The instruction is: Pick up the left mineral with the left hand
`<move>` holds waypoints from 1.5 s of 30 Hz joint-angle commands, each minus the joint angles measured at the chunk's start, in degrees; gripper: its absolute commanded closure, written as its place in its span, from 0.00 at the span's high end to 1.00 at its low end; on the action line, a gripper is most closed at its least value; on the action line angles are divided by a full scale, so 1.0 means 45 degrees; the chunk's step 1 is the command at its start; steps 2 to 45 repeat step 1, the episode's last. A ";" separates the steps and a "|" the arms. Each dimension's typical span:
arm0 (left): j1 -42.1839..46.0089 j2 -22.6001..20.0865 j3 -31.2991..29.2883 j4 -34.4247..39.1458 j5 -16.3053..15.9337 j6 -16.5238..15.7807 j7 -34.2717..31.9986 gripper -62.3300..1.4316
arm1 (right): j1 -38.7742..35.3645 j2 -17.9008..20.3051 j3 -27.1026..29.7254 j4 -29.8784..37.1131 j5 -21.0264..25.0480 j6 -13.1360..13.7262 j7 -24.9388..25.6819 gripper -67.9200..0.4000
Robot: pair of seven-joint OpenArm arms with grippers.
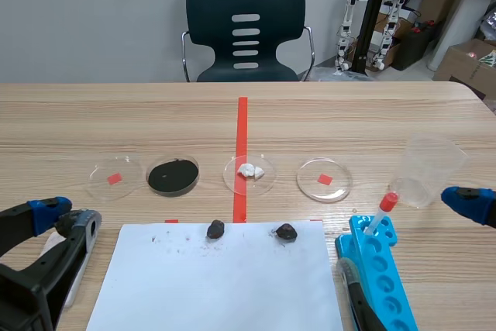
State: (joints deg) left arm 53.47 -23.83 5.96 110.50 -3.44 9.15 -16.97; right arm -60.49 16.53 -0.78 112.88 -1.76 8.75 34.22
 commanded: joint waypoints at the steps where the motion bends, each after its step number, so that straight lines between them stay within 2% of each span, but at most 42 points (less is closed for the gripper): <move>1: -0.0044 0.0029 0.0015 0.0209 -0.0029 0.0024 -0.0180 0.20 | 0.0146 0.0029 0.0073 0.0248 0.0102 -0.0039 0.0180 0.96; 45: -0.0044 0.0029 0.0015 0.0209 -0.0029 0.0024 -0.0180 0.20 | 0.0146 0.0029 0.0073 0.0248 0.0102 -0.0039 0.0180 0.96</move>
